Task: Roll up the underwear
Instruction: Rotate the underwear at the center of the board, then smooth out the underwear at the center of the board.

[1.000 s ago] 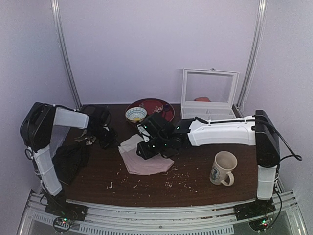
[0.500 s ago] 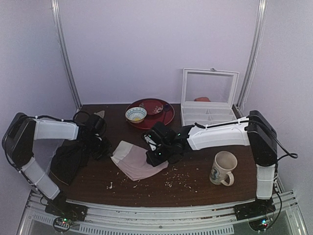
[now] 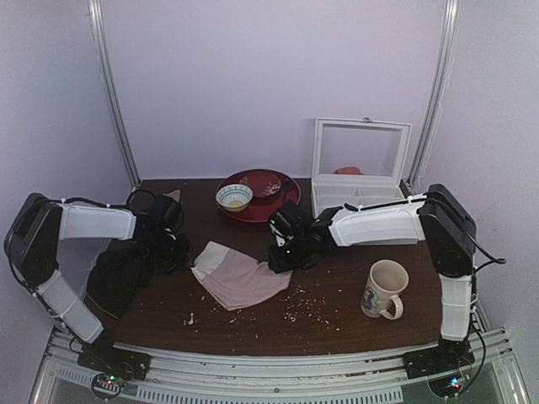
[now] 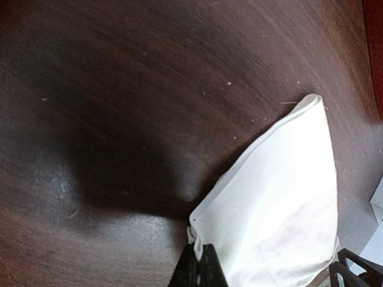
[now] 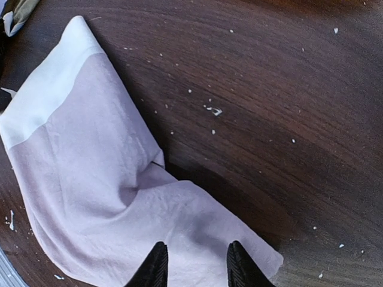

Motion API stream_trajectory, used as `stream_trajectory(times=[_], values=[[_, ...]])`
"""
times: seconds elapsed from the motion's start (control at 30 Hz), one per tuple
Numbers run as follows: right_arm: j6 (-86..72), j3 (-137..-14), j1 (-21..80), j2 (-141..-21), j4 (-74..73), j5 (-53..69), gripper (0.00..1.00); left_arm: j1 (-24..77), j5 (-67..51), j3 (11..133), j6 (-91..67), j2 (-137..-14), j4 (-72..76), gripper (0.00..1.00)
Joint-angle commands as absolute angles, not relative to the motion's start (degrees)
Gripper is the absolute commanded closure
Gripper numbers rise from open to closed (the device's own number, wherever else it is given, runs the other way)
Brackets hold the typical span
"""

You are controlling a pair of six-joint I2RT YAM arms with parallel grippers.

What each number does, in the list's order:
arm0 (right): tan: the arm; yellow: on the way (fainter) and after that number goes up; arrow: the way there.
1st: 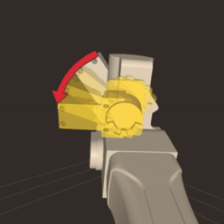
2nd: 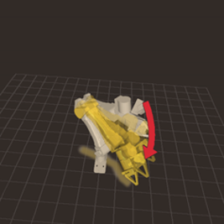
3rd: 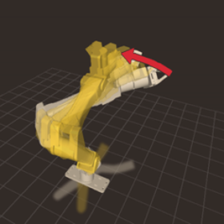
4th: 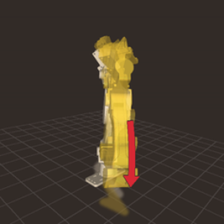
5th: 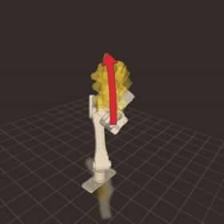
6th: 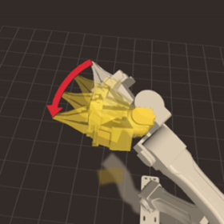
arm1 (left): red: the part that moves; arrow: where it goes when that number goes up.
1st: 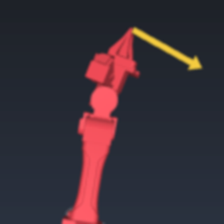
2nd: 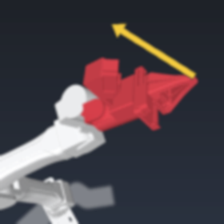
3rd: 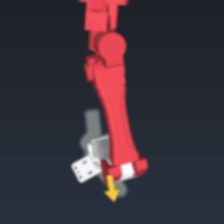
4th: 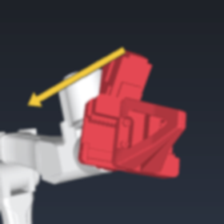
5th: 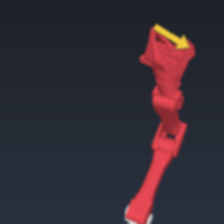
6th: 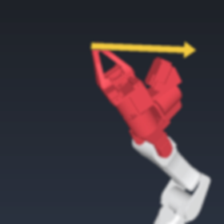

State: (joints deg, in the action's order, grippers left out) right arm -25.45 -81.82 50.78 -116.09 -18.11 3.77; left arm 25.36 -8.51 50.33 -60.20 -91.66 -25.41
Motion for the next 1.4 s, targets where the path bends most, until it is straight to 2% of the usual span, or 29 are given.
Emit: stream_trajectory(times=[0.0,0.2,0.43,0.83,1.13,1.23,1.37], values=[[-27.7,-81.5,49.1,-117.7,-20.9,3.4,0.68,25.7,-8.0,52.1,-59.4,-92.7,-24.8,1.0],[-28.2,-79.7,48.8,-117.9,-22.6,1.4,0.7,25.7,-8.1,51.9,-59.4,-93.1,-24.4,1.0],[-28.2,-79.4,48.6,-119.0,-27.5,0.3,1.0,25.8,-8.4,51.9,-59.5,-93.4,-23.9,1.0],[-28.6,-73.9,49.1,-112.4,-32.9,-0.7,1.0,26.0,-8.7,52.3,-59.7,-93.9,-23.5,1.0],[-27.8,-77.1,50.4,-110.9,-36.9,-0.7,1.0,26.4,-8.8,52.7,-59.8,-94.1,-23.3,1.0],[-27.2,-77.5,51.0,-109.7,-33.7,-1.2,0.78,26.5,-8.9,53.0,-59.8,-94.4,-23.3,1.0],[-24.5,-80.6,53.1,-108.2,-31.5,-2.6,0.62,26.6,-9.6,53.6,-59.3,-95.3,-23.4,1.0]])
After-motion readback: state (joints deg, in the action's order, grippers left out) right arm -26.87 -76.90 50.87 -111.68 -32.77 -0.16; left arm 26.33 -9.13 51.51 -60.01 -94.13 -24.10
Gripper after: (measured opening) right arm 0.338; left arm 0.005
